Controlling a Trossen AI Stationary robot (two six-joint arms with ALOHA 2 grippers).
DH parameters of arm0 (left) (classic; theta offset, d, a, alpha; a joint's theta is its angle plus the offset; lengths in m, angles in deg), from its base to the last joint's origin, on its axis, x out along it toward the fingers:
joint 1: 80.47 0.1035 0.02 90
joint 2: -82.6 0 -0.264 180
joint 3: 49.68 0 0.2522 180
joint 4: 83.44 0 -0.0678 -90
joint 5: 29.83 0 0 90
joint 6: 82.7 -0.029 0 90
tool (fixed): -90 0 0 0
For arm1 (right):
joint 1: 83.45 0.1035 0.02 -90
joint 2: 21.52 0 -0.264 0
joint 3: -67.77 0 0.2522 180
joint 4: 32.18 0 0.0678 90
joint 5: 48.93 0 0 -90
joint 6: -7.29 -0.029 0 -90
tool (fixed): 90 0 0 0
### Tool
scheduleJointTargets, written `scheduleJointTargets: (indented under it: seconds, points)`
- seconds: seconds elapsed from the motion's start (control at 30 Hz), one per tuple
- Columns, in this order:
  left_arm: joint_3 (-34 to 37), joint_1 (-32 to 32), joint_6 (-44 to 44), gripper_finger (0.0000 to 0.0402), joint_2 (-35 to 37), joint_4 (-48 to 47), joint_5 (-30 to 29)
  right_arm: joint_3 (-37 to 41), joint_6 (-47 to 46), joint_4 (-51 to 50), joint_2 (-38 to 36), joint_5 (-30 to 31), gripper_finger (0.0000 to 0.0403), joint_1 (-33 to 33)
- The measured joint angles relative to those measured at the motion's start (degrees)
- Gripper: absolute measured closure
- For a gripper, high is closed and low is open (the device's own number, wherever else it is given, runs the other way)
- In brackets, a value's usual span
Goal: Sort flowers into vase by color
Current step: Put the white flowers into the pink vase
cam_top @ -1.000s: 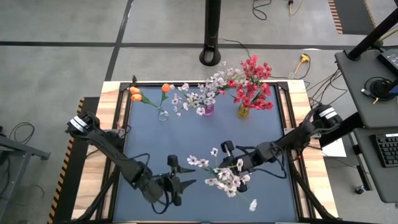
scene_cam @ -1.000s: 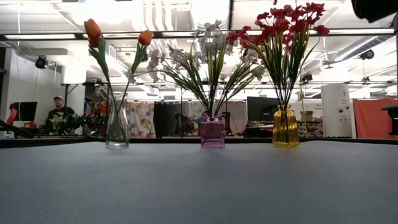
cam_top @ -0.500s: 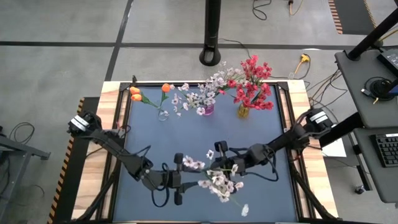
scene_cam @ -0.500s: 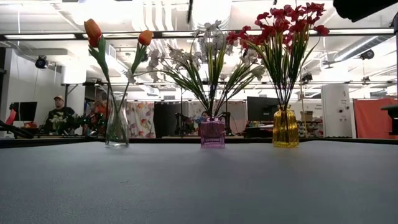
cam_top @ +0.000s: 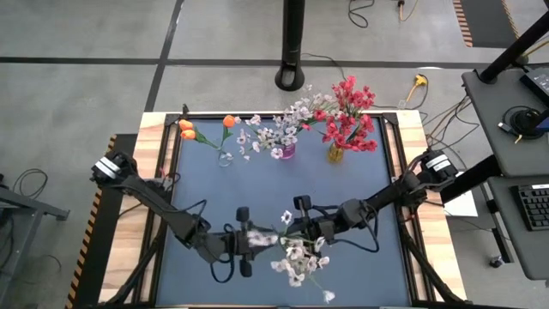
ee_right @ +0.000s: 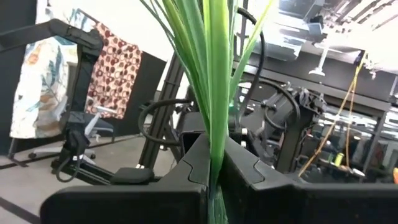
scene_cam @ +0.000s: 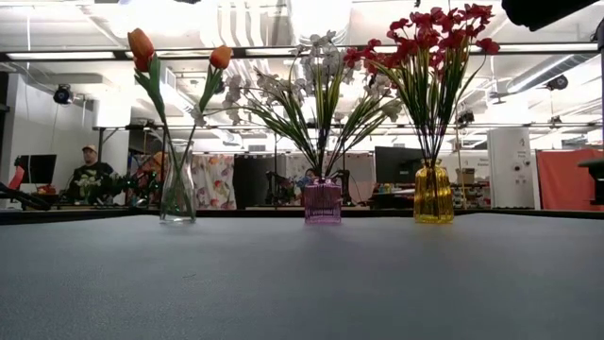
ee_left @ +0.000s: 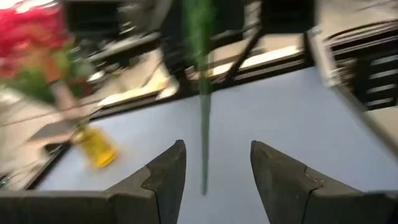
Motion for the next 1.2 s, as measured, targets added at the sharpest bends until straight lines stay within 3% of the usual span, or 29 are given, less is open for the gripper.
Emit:
scheduleJointTargets:
  seconds: [0.1, 0.27, 0.5, 0.63, 0.73, 0.93, 1.2]
  points:
    - [0.0, -0.5, 2.1, 0.0238, 1.5, -3.4, -4.7, 0.0, 0.0, -0.6, -0.1, 0.8, 0.0390, 0.0]
    - [0.0, -0.5, 2.0, 0.0238, 2.1, -3.0, -3.8, 0.0, 0.0, -0.9, -0.1, 0.9, 0.0390, 0.0]
    - [0.0, 1.6, 0.8, 0.0238, 0.7, 2.9, 4.0, -1.7, 1.0, -0.8, 0.2, 0.5, 0.0390, -0.1]
    - [0.0, 2.6, -0.9, 0.0245, -0.6, 5.5, 3.9, -3.2, 2.4, -1.7, 0.9, 0.4, 0.0390, -0.1]
    - [0.0, 2.7, -1.2, 0.0276, -0.8, 5.6, 3.7, -3.5, 2.8, -2.3, 0.9, 0.4, 0.0390, -0.1]
    - [0.0, 2.6, -1.2, 0.0388, -0.8, 5.6, 3.7, -3.5, 2.2, -2.6, 0.9, 0.4, 0.0390, -0.1]
    - [0.0, 2.0, -0.8, 0.0397, -0.8, 5.4, 1.5, -3.6, -0.8, -6.2, -0.2, 3.4, 0.0368, -0.1]
